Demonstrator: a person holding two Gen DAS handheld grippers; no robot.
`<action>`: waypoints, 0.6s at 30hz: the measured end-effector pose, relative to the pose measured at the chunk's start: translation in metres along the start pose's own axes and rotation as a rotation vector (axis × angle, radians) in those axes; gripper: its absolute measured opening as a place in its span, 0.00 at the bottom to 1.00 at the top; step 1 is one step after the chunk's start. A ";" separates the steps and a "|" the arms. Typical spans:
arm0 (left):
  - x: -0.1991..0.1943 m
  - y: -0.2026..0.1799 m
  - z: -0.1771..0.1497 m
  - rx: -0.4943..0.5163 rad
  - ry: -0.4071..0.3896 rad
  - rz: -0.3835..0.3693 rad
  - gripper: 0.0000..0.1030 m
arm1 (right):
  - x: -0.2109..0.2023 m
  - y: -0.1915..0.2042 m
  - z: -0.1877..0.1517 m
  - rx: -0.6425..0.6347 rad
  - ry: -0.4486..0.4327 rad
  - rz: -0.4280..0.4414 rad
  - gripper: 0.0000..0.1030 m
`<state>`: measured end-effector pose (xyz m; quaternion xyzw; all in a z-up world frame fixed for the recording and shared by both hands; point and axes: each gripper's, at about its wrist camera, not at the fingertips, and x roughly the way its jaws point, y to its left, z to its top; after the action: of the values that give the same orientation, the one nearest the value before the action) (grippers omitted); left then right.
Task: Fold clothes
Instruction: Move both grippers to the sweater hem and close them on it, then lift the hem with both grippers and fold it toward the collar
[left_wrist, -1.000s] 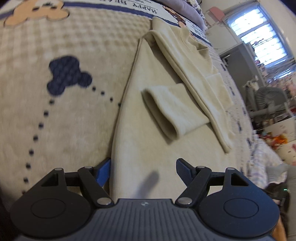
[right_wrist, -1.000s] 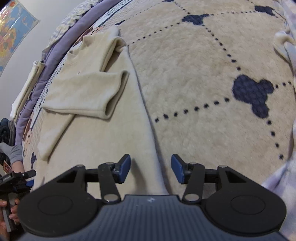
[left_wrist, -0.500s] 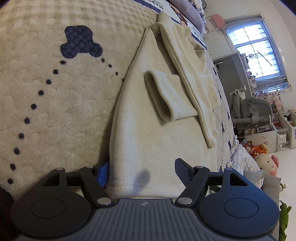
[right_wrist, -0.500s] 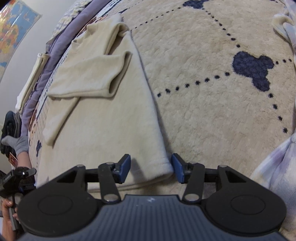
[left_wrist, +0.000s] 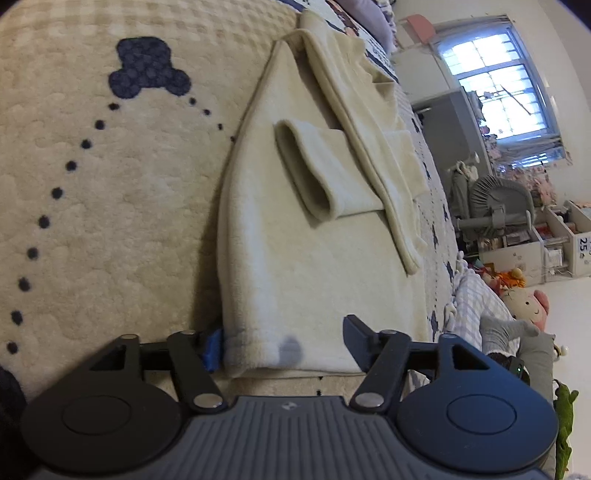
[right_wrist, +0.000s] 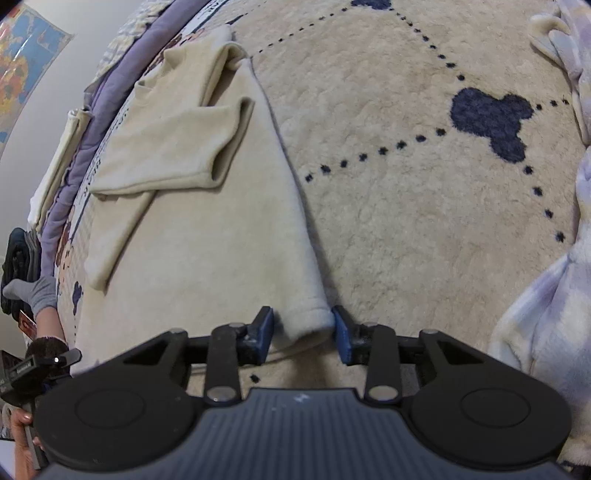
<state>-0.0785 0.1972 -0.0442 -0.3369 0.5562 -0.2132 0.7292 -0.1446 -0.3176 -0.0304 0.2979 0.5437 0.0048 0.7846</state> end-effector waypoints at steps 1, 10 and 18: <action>0.000 0.000 0.000 -0.002 0.001 -0.003 0.65 | 0.000 0.001 0.000 -0.003 -0.001 -0.005 0.37; 0.008 0.001 -0.006 -0.024 0.056 -0.009 0.16 | 0.001 0.012 -0.006 -0.094 -0.015 -0.051 0.30; -0.008 -0.002 -0.006 -0.037 -0.007 -0.101 0.10 | -0.014 0.020 0.001 -0.075 -0.029 -0.013 0.12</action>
<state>-0.0865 0.1998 -0.0387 -0.3786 0.5399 -0.2382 0.7130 -0.1433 -0.3061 -0.0086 0.2647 0.5336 0.0160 0.8031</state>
